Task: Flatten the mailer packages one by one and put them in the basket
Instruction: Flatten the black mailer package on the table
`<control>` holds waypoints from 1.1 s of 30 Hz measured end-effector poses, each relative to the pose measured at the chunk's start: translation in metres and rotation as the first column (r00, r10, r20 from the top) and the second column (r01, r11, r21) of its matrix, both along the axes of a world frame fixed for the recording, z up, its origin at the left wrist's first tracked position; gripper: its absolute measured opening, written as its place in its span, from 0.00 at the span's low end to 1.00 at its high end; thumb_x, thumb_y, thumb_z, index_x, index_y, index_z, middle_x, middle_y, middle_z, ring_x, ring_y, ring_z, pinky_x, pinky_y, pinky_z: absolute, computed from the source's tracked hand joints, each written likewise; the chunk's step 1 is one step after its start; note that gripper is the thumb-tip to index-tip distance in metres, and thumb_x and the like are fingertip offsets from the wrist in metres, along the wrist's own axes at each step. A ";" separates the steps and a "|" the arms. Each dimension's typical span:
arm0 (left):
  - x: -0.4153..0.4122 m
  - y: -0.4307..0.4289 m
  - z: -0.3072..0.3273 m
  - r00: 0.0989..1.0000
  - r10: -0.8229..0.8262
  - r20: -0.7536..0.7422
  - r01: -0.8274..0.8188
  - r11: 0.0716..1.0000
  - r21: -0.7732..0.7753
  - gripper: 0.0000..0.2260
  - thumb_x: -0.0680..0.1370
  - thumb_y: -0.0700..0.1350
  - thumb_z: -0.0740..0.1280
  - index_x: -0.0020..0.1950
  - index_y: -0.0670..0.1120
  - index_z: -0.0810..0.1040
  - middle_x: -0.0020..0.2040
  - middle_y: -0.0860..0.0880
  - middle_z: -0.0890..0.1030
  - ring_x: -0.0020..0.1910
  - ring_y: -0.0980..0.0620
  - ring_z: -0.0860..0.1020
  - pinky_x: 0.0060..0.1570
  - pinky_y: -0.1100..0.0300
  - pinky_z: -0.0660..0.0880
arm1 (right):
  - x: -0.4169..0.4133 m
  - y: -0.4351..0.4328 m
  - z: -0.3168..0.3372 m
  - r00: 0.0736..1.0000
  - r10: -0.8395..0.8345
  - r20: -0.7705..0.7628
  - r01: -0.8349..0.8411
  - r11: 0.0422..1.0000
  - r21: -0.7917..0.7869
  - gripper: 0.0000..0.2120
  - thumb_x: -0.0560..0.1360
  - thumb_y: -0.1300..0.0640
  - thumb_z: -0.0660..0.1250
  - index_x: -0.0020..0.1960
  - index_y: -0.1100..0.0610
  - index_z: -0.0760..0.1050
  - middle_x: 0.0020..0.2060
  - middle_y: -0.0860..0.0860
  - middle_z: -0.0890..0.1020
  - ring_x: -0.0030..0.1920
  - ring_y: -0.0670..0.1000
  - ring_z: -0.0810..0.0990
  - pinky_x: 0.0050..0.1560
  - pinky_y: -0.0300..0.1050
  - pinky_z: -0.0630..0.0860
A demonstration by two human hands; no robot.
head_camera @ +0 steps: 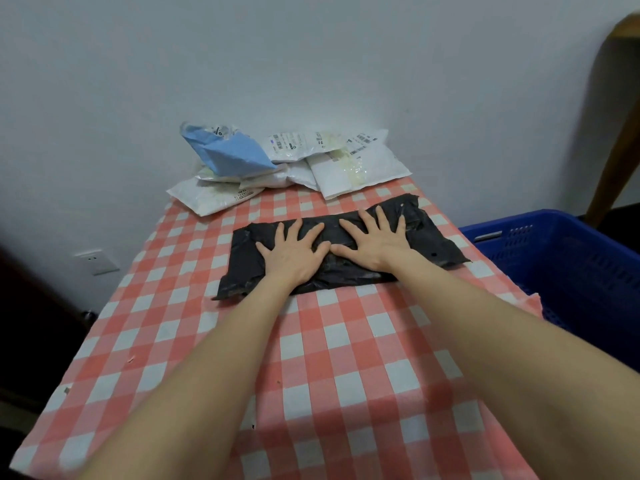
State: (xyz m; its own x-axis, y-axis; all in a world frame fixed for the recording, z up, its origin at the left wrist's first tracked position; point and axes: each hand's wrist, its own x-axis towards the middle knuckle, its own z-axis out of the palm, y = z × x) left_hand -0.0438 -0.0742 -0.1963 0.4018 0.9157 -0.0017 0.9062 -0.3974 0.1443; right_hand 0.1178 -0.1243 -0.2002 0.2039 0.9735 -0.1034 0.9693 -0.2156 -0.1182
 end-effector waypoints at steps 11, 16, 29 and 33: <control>-0.030 0.009 0.006 0.989 0.122 0.086 -0.118 0.992 -0.052 0.27 0.80 0.64 0.45 0.77 0.60 0.47 0.79 0.45 0.46 0.78 0.47 0.43 0.73 0.41 0.42 | 0.013 -0.006 0.010 0.999 -0.043 -0.031 0.044 0.997 0.067 0.39 0.72 0.25 0.42 0.78 0.42 0.43 0.78 0.52 0.41 0.77 0.58 0.35 0.73 0.65 0.37; -0.034 0.010 -0.001 0.988 0.154 0.021 -0.152 0.986 -0.066 0.28 0.78 0.67 0.43 0.77 0.61 0.45 0.79 0.44 0.44 0.77 0.46 0.42 0.74 0.41 0.42 | 0.018 -0.005 -0.001 0.999 -0.039 0.013 0.038 0.998 0.039 0.39 0.72 0.24 0.41 0.78 0.40 0.41 0.78 0.51 0.42 0.77 0.59 0.36 0.73 0.65 0.36; -0.052 0.024 0.022 0.908 0.402 0.117 -0.392 0.915 -0.101 0.31 0.79 0.61 0.53 0.77 0.46 0.55 0.75 0.38 0.58 0.73 0.38 0.60 0.68 0.41 0.63 | 0.027 -0.018 0.032 0.942 -0.270 -0.201 0.321 0.901 0.291 0.31 0.78 0.41 0.60 0.76 0.52 0.57 0.74 0.58 0.59 0.74 0.60 0.57 0.72 0.60 0.58; -0.059 0.028 0.026 0.844 0.526 0.109 -0.492 0.838 -0.235 0.35 0.77 0.64 0.56 0.76 0.42 0.56 0.72 0.38 0.65 0.68 0.37 0.68 0.63 0.46 0.69 | 0.041 -0.030 0.038 0.848 -0.406 -0.342 0.485 0.853 0.191 0.33 0.74 0.43 0.67 0.73 0.55 0.61 0.68 0.59 0.66 0.66 0.62 0.70 0.62 0.56 0.70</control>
